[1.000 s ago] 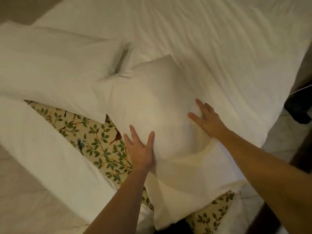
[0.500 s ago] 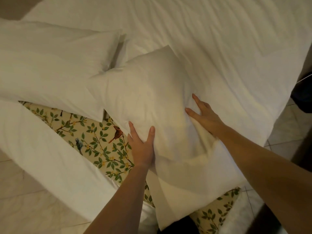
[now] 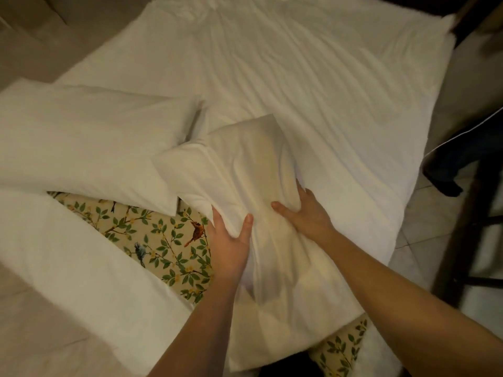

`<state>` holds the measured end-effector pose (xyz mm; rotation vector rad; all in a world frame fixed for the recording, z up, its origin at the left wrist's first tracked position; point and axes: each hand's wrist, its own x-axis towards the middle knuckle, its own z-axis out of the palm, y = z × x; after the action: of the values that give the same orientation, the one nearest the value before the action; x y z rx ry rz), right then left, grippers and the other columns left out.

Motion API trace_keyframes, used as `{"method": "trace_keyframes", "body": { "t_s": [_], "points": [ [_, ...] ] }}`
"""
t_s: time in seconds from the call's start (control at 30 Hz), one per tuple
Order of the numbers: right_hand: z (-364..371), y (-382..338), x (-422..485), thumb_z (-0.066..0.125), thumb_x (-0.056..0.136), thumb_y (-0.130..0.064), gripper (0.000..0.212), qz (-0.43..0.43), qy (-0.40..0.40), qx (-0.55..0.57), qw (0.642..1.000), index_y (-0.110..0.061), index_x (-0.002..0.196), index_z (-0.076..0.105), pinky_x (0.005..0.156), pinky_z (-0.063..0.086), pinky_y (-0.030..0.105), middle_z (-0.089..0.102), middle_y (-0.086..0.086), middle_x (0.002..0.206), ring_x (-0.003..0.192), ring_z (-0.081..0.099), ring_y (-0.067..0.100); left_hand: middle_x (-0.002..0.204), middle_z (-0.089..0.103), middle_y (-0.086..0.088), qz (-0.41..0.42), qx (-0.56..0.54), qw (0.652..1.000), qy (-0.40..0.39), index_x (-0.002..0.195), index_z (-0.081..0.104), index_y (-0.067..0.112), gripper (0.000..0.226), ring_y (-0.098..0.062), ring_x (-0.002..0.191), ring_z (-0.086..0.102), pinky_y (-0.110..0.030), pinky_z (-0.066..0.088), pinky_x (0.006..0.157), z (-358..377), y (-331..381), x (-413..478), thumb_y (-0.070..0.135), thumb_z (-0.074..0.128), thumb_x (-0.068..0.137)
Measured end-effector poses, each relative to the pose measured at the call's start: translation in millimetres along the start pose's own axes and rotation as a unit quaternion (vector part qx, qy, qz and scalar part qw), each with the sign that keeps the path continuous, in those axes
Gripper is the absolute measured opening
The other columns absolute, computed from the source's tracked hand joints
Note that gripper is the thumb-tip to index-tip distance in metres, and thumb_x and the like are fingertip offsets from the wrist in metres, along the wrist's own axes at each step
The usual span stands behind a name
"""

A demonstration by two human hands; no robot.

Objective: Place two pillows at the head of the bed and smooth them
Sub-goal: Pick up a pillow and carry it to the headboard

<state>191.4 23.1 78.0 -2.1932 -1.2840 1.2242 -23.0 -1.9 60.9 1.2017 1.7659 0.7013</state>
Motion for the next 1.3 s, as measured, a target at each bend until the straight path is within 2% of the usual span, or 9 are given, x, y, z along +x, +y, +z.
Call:
{"method": "trace_keyframes", "body": {
  "t_s": [0.1,0.2,0.37,0.47,0.57,0.7,0.9,1.13,1.3],
  "points": [
    [9.3,-24.4,-31.9,0.056,0.069,-0.100,0.117,-0.017,0.027,0.000,0.999,-0.063,0.160,-0.008,0.113,0.048,0.050,0.041,0.005,0.162,0.138,0.055,0.032,0.176,0.016,0.001,0.018,0.014,1.000,-0.009,0.167,0.001,0.045,0.110,-0.018,0.162,0.014,-0.046,0.023,0.131,-38.5,6.7,-3.9,0.087,0.060,0.084],
    [22.0,-52.4,-67.7,0.054,0.068,-0.102,0.116,-0.014,0.047,0.010,0.999,-0.071,0.151,-0.021,0.115,0.044,0.054,0.032,0.007,0.170,0.142,0.051,0.035,0.174,0.024,0.001,0.069,0.005,0.997,-0.016,0.166,-0.002,0.049,0.112,-0.020,0.159,0.025,-0.047,0.031,0.127,-84.7,18.0,-8.3,0.083,0.066,0.084],
    [52.1,-106.6,-135.5,0.050,0.076,-0.098,0.106,0.005,0.094,0.001,0.996,-0.069,0.156,-0.014,0.120,0.037,0.053,0.020,0.009,0.174,0.151,0.040,0.037,0.167,0.035,-0.007,0.095,0.036,0.993,-0.061,0.163,-0.009,0.056,0.118,-0.028,0.153,0.036,-0.047,0.039,0.118,-166.1,39.7,-12.8,0.084,0.069,0.078],
    [73.3,-131.9,-170.4,0.049,0.079,-0.096,0.106,0.012,0.122,0.013,0.992,-0.063,0.160,-0.011,0.119,0.038,0.053,0.015,0.004,0.176,0.150,0.040,0.037,0.171,0.027,-0.008,0.111,0.080,0.987,-0.089,0.163,-0.007,0.056,0.113,-0.030,0.155,0.032,-0.048,0.038,0.116,-207.5,48.6,-18.9,0.084,0.065,0.081],
    [94.8,-150.4,-206.9,0.047,0.075,-0.099,0.111,0.022,0.147,0.038,0.988,-0.060,0.161,-0.012,0.121,0.037,0.052,0.005,0.000,0.178,0.154,0.035,0.035,0.169,0.029,-0.009,0.152,0.103,0.978,-0.098,0.163,-0.005,0.057,0.111,-0.032,0.152,0.037,-0.050,0.042,0.114,-245.8,49.8,-31.0,0.088,0.062,0.080],
    [114.3,-165.5,-254.6,0.050,0.082,-0.094,0.113,0.040,0.158,0.051,0.985,-0.050,0.166,-0.011,0.123,0.034,0.053,-0.006,0.000,0.179,0.155,0.034,0.035,0.168,0.031,-0.008,0.178,0.132,0.969,-0.112,0.162,-0.004,0.058,0.112,-0.031,0.151,0.040,-0.050,0.044,0.113,-286.6,50.3,-56.3,0.090,0.061,0.078],
    [134.2,-168.6,-305.7,0.053,0.086,-0.089,0.112,0.044,0.174,0.057,0.982,-0.041,0.169,-0.005,0.125,0.031,0.051,-0.004,0.002,0.179,0.159,0.026,0.033,0.170,0.031,-0.001,0.201,0.153,0.960,-0.118,0.162,0.000,0.059,0.109,-0.026,0.153,0.036,-0.048,0.047,0.111,-324.2,40.2,-102.9,0.091,0.061,0.077],
    [153.1,-163.4,-354.3,0.049,0.088,-0.089,0.109,0.004,0.173,0.017,0.985,-0.037,0.170,-0.001,0.125,0.031,0.053,0.001,0.003,0.179,0.158,0.026,0.034,0.172,0.027,-0.001,0.168,0.156,0.969,-0.087,0.159,-0.004,0.064,0.109,-0.027,0.153,0.037,-0.052,0.047,0.111,-351.3,16.5,-172.1,0.096,0.056,0.074],
    [164.7,-164.8,-388.9,0.049,0.088,-0.088,0.110,-0.033,0.144,0.002,0.989,-0.035,0.170,-0.001,0.125,0.030,0.055,0.000,0.003,0.179,0.161,0.020,0.030,0.172,0.027,-0.002,0.161,0.160,0.973,-0.049,0.158,-0.006,0.065,0.105,-0.026,0.153,0.036,-0.044,0.046,0.104,-380.6,1.6,-223.1,0.092,0.058,0.079]
  ]
}}
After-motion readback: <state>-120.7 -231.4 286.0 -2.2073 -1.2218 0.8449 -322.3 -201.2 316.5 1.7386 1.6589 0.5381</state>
